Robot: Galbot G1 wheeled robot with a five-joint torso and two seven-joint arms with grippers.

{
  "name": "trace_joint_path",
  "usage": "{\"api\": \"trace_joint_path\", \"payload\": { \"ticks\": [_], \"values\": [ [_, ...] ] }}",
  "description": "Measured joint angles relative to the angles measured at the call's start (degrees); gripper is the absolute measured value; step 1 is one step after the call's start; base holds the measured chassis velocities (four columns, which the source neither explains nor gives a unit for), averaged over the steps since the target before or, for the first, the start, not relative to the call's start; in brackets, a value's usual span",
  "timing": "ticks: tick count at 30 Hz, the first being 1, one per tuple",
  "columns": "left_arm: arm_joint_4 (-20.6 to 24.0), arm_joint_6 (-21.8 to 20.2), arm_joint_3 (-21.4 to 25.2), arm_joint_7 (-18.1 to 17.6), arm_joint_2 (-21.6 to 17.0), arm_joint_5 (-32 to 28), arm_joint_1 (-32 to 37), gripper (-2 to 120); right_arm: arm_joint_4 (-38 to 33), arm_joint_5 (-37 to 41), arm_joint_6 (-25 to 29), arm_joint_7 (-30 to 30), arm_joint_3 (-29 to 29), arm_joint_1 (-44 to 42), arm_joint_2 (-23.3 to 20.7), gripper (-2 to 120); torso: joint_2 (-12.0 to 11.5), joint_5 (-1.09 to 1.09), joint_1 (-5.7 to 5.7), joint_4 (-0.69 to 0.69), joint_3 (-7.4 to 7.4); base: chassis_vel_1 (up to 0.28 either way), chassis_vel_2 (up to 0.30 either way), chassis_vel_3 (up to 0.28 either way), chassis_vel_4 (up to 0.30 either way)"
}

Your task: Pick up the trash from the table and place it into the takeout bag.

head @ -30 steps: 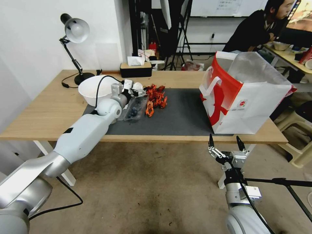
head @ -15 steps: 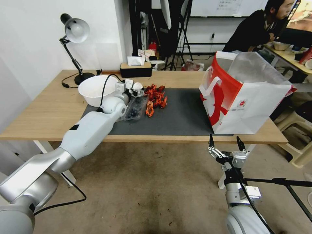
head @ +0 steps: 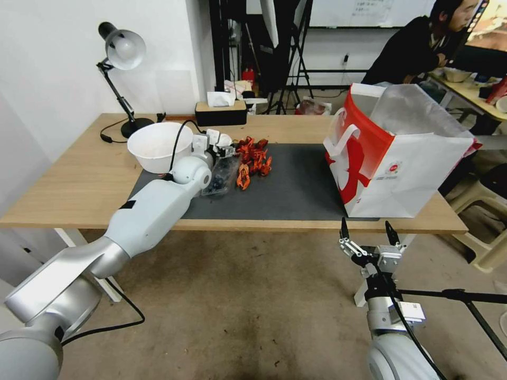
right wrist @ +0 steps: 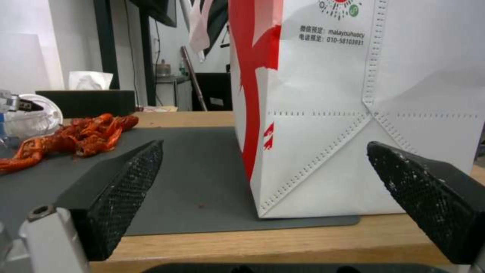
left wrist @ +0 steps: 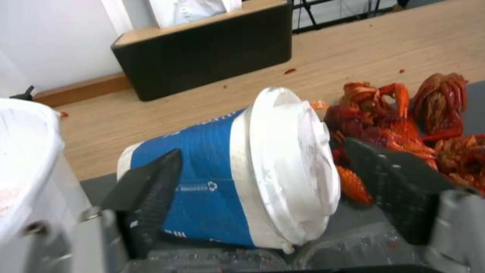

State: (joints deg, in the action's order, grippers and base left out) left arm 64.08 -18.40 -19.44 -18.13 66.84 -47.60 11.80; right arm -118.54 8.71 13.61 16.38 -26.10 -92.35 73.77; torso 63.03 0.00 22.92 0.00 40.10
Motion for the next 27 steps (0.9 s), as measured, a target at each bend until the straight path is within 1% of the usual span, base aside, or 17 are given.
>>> {"api": "trace_joint_path", "payload": {
  "ticks": [1, 2, 3, 7, 20, 21, 22, 24, 25, 26, 27],
  "values": [
    [0.0, 0.0, 0.0, 0.0, 0.0, 0.0, 0.0, 79, 0.0, 0.0, 0.0, 0.0, 0.0, 0.0, 0.0, 100, 0.0, 0.0, 0.0, 0.0, 0.0, 0.0, 0.0, 0.0, 0.0],
    [0.0, -0.2, 0.0, -0.2, 0.1, 0.0, 0.0, 74, 0.1, 0.0, 0.0, 0.0, 0.0, 0.0, 0.0, 100, 0.0, 0.01, 0.0, 0.0, 0.0, 0.0, 0.0, 0.0, 0.0],
    [0.0, -0.3, 0.0, -0.3, 0.2, 0.1, 0.0, 72, 0.1, 0.0, 0.0, 0.0, 0.0, 0.0, 0.1, 100, 0.0, 0.01, 0.0, 0.0, 0.0, 0.0, 0.0, 0.0, 0.0],
    [-0.1, -0.6, -0.1, -0.7, 0.4, 0.2, 0.0, 68, 0.1, 0.0, 0.0, 0.0, 0.0, 0.0, 0.2, 100, 0.0, 0.0, 0.0, 0.0, 0.0, 0.0, 0.0, 0.0, 0.0],
    [-0.8, -1.3, -0.5, -1.5, 0.6, 1.7, -0.1, 67, 0.1, -0.1, 0.1, 0.0, 0.1, 0.0, 0.4, 100, 0.0, 0.0, 0.0, 0.0, 0.0, 0.0, 0.0, 0.0, 0.0],
    [-0.9, -1.3, -0.5, -1.5, 0.6, 1.8, -0.2, 63, 0.1, -0.1, 0.1, 0.0, 0.2, -0.1, 0.4, 100, 0.0, 0.0, 0.0, 0.0, 0.0, 0.0, 0.0, 0.0, 0.0],
    [-0.9, -1.3, -0.5, -1.5, 0.6, 1.8, -0.2, 63, 0.1, -0.1, 0.1, 0.0, 0.2, -0.1, 0.4, 100, 0.0, 0.0, 0.0, 0.0, 0.0, 0.0, 0.0, 0.0, 0.0],
    [-1.1, -1.3, -0.5, -1.4, 0.6, 2.0, -0.3, 55, 0.1, -0.2, 0.1, 0.0, 0.2, -0.1, 0.4, 100, 0.0, 0.0, 0.0, 0.0, 0.0, 0.0, 0.0, 0.0, 0.0],
    [-1.1, -1.3, -0.6, -1.4, 0.6, 2.1, -0.3, 48, 0.1, -0.2, 0.1, 0.0, 0.2, -0.1, 0.5, 100, 0.0, 0.0, 0.0, 0.0, 0.0, 0.0, 0.0, 0.0, 0.0],
    [-1.1, -1.3, -0.6, -1.4, 0.6, 2.1, -0.3, 48, 0.1, -0.2, 0.1, 0.0, 0.2, -0.1, 0.5, 100, 0.0, 0.0, 0.0, 0.0, 0.0, 0.0, 0.0, 0.0, 0.0],
    [-1.2, -1.3, -0.6, -1.3, 0.6, 2.1, -0.3, 43, 0.1, -0.2, 0.1, 0.0, 0.2, -0.1, 0.5, 100, 0.0, 0.0, 0.0, 0.0, 0.0, 0.0, 0.0, 0.0, 0.0]
  ]
}}
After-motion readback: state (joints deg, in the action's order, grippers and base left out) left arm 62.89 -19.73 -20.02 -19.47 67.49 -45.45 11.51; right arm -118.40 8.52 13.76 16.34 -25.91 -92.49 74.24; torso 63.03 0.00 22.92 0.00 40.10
